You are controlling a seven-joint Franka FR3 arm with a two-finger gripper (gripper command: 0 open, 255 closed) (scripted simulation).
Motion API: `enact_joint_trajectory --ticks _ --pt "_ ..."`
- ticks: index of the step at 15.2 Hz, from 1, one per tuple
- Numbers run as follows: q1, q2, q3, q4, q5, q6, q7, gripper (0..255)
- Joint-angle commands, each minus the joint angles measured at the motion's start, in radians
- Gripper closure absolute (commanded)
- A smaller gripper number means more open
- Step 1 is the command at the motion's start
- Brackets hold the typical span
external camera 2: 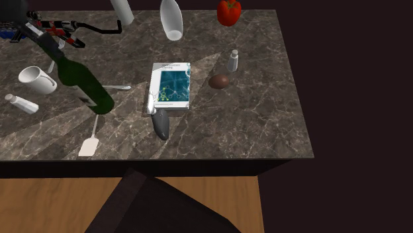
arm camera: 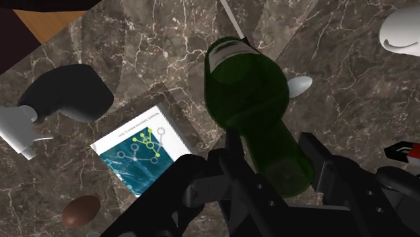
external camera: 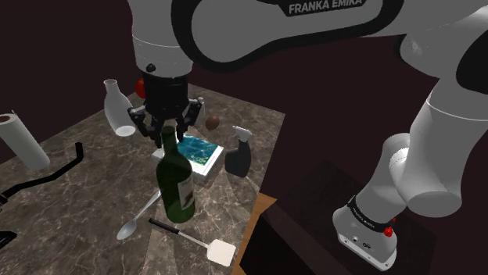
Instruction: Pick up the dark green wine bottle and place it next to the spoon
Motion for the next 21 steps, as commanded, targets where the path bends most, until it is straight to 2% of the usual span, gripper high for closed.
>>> enact_joint_trajectory --ticks 1,7,14,15,20,21 --pt "-0.001 0.000 -0.001 -0.027 0.000 0.028 0.000 255" --pt "-0.002 0.010 -0.003 -0.095 -0.005 0.106 0.002 255" --pt "-0.002 0.010 -0.003 -0.095 -0.005 0.106 0.002 255" --pt "-0.002 0.010 -0.003 -0.095 -0.005 0.106 0.002 0" --pt "-0.002 0.010 -0.003 -0.095 -0.005 0.106 0.002 0" --pt "-0.002 0.002 -0.002 -0.071 -0.002 0.075 0.000 0"
